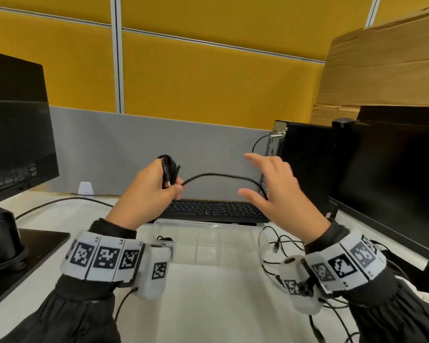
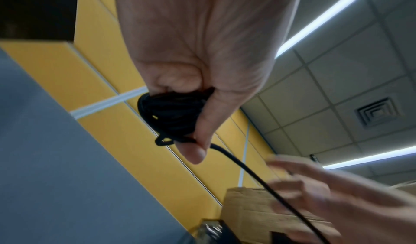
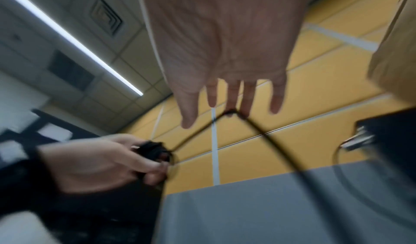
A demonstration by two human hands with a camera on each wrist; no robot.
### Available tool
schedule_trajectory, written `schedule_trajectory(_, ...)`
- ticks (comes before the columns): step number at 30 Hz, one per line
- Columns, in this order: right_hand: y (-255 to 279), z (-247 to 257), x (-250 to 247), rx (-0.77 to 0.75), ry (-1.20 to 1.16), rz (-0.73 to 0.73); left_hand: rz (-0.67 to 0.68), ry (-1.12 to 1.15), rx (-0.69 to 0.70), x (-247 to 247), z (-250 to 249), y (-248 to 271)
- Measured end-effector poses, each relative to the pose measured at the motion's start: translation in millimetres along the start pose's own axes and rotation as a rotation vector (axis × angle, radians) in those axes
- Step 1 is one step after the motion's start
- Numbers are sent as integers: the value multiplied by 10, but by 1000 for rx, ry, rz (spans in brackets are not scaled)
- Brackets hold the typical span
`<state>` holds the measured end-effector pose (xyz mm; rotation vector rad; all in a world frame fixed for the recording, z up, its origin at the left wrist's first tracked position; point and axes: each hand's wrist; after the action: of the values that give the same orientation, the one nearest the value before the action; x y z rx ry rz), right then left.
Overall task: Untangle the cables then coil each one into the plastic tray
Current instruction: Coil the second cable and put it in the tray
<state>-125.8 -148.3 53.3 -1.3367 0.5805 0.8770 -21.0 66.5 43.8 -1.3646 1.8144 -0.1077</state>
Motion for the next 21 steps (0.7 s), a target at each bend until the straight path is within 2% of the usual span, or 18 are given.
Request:
schedule_trajectory(2,1,181,7,-62,-309,59,89,49,8,94,-86,35)
schedule_trajectory(4,-15,269,14,-30,-402,129,164,108,15,179,-142,59)
schedule_trajectory(8,-14,237,24,-9,-77,158,226,216,47,263,-202,85)
schedule_trajectory(13,36,191,52,-69,-63,41,303,400,50,276,-238,77)
schedule_trajectory(18,59,234,91,-243,-63,-50,174,662,-30,295,-275,90)
schedule_trajectory(21,63,298,67,-326,34,-170,175,705,-76,308,-289,88)
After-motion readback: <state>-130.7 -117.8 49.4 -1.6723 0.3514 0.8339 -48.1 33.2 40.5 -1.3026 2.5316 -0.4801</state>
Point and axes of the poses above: each hand's wrist, its own y-axis away from the middle knuckle, its own x-axis out of the palm, z = x × y, and after that the axes turned 1 degree about z, right-handed
